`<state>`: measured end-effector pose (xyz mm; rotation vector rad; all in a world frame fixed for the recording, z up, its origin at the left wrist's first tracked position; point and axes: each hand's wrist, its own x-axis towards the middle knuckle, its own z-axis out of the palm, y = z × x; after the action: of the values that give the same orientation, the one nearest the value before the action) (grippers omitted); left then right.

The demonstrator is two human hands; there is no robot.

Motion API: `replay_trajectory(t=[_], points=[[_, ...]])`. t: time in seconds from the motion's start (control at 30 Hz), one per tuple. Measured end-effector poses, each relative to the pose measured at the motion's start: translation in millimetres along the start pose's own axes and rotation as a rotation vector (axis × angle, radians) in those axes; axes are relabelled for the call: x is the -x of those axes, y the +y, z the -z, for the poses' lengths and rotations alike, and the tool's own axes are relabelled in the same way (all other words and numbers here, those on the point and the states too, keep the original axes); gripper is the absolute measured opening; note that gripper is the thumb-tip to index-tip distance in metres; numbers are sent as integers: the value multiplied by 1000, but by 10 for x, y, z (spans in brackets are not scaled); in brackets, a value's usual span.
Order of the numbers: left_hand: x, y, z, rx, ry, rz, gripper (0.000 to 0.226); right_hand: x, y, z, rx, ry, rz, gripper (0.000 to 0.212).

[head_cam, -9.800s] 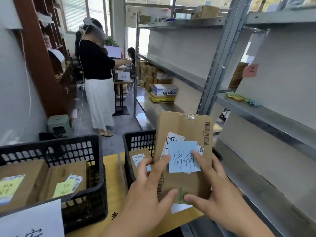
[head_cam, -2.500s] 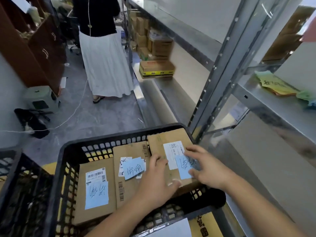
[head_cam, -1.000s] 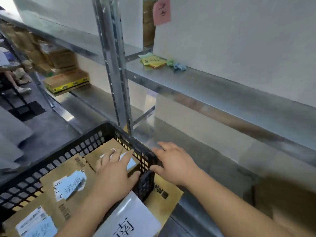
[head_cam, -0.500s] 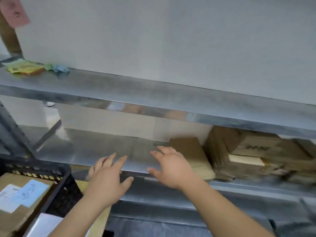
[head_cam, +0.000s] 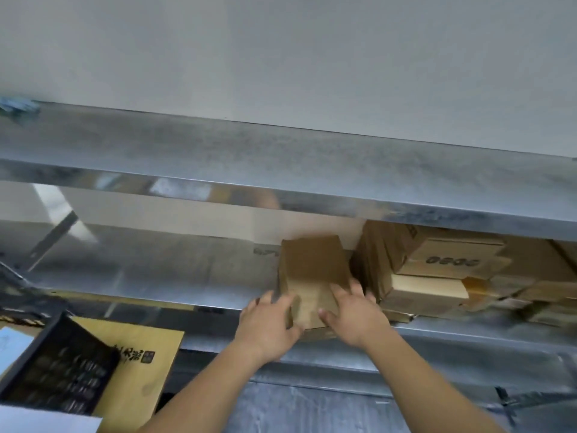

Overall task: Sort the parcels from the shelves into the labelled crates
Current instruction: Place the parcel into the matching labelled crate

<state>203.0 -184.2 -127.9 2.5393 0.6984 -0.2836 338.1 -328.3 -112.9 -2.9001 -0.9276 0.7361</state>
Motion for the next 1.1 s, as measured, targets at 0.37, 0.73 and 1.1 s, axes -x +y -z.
replay_trajectory(t=[0.37, 0.73, 1.1], points=[[-271, 124, -427, 333, 176, 104, 26, -167, 204, -129, -154, -5, 101, 90], [-143, 79, -449, 502, 62, 285, 146, -292, 294, -135, -466, 47, 86, 128], [556, 169, -56, 677, 395, 201, 52, 107, 263, 26, -703, 152, 433, 48]])
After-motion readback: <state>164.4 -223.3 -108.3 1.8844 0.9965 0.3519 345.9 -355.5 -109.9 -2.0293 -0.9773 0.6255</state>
